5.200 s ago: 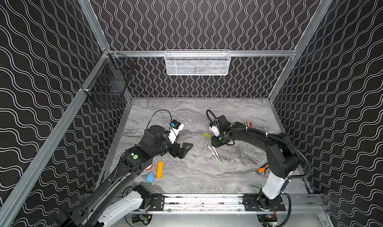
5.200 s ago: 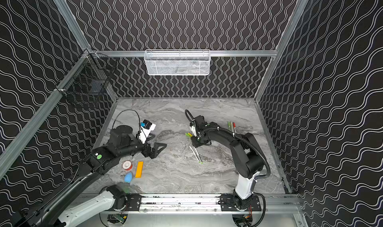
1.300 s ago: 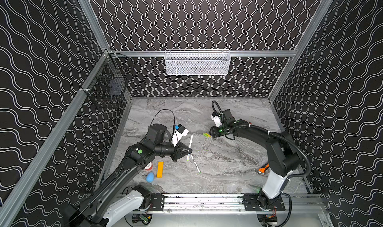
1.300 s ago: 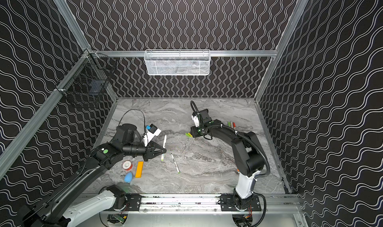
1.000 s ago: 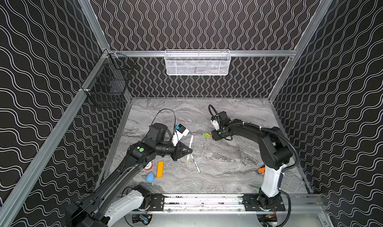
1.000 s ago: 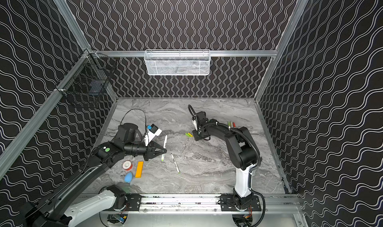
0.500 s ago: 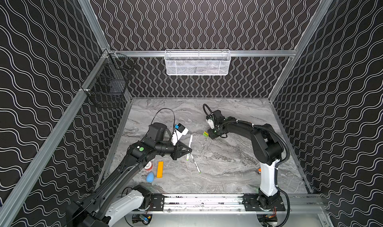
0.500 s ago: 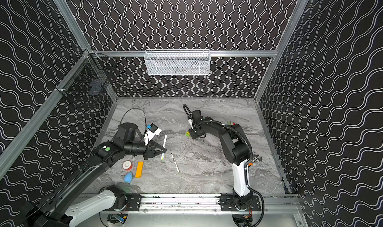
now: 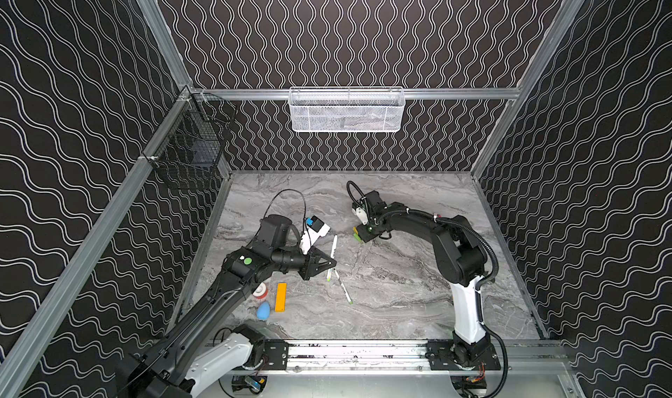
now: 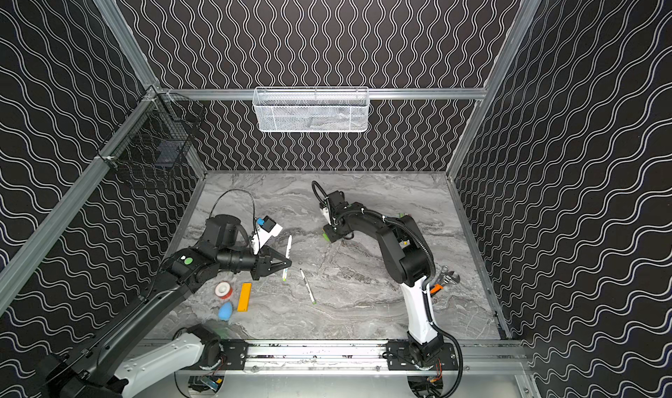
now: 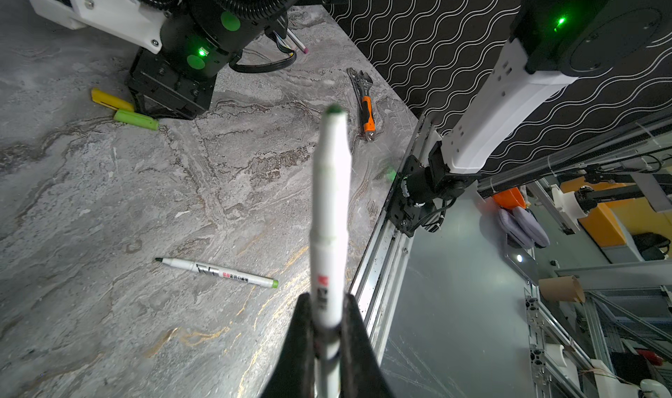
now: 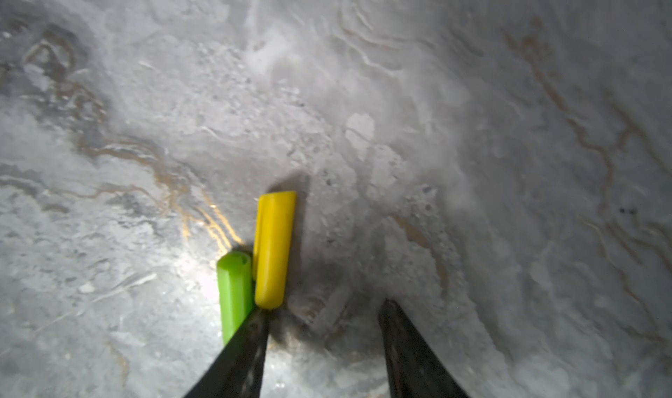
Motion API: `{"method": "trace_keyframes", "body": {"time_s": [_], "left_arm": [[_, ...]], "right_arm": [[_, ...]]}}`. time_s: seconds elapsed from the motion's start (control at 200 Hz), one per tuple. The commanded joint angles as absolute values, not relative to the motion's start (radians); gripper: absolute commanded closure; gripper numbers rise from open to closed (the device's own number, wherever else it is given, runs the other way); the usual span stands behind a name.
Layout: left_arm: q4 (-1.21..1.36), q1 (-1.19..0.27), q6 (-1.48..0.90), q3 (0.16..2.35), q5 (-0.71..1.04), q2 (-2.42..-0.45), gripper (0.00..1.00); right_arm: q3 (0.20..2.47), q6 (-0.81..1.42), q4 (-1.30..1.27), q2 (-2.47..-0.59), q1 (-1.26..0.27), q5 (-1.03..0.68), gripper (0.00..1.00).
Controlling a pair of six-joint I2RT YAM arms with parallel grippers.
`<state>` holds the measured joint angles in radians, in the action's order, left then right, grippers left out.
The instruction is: Insert the pens into the pen caps
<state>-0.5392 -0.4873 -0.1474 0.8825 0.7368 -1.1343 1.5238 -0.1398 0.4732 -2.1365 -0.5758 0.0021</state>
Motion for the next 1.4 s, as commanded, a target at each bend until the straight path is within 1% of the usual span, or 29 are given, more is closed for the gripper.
{"method": "trace_keyframes", "body": {"time_s": [0.0, 0.26, 0.521, 0.671, 0.821, 0.946, 1.111, 1.236, 1.336, 1.396], "left_arm": [[-0.512, -0.483, -0.126, 0.885, 0.752, -1.135, 1.00], [-0.515, -0.481, -0.124, 0.884, 0.749, -1.135, 1.00], [-0.519, -0.480, -0.124, 0.884, 0.739, -1.127, 1.00], [-0.518, -0.479, -0.125, 0.885, 0.744, -1.131, 1.00], [-0.518, -0.479, -0.122, 0.886, 0.745, -1.135, 1.00], [-0.518, -0.480, -0.122, 0.887, 0.746, -1.135, 1.00], [-0.522, -0.479, -0.123, 0.885, 0.741, -1.127, 1.00], [-0.524, -0.479, -0.120, 0.885, 0.738, -1.124, 1.00], [-0.523, -0.479, -0.120, 0.887, 0.736, -1.126, 1.00], [-0.523, -0.478, -0.119, 0.887, 0.736, -1.127, 1.00]], "right_arm": [[1.536, -0.156, 0.543, -2.157, -0.584, -0.025, 0.47], [1.599, -0.158, 0.564, -2.203, -0.584, -0.036, 0.47], [1.682, -0.153, 0.621, -2.256, -0.584, -0.064, 0.50], [1.691, -0.149, 0.652, -2.250, -0.584, -0.121, 0.50], [1.684, -0.115, 0.636, -2.234, -0.583, -0.208, 0.47], [1.719, -0.092, 0.643, -2.262, -0.584, -0.249, 0.46], [1.779, -0.073, 0.666, -2.313, -0.583, -0.253, 0.46], [1.802, -0.061, 0.665, -2.330, -0.583, -0.219, 0.46], [1.824, -0.037, 0.680, -2.346, -0.580, -0.180, 0.49], [1.844, -0.023, 0.695, -2.358, -0.571, -0.189, 0.50]]}}
